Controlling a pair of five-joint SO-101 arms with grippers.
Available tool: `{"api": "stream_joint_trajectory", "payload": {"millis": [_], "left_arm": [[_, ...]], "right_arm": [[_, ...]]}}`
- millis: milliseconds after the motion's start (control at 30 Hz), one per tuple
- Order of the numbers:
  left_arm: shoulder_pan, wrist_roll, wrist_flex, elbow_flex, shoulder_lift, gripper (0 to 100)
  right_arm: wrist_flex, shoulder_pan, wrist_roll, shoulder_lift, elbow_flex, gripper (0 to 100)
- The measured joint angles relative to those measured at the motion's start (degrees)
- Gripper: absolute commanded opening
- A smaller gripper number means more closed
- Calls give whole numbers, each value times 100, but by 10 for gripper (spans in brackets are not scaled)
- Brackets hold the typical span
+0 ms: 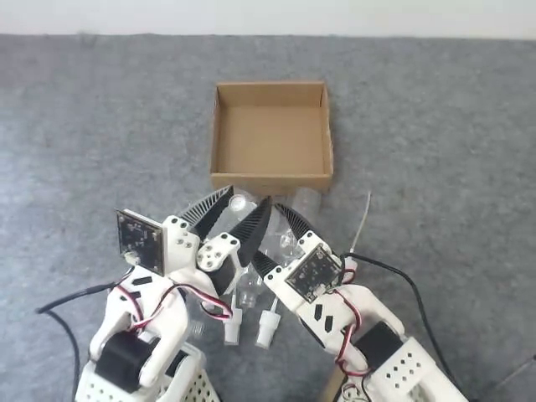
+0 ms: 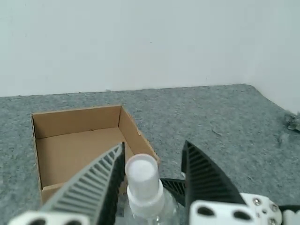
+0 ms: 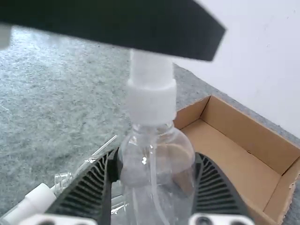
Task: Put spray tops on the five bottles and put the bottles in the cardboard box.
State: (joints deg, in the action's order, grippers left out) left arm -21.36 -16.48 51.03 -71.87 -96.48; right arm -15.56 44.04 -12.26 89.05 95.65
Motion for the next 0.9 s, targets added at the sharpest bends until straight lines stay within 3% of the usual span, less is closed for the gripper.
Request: {"api": "stream_joint_trajectory", "payload": {"millis": [333,900], "left_arm": [[0,0,0,70,35,224],[1354,-185,0,422,0,223]], "right_arm": [[0,0,0,0,0,97],[0,0,0,0,0,97]]}}
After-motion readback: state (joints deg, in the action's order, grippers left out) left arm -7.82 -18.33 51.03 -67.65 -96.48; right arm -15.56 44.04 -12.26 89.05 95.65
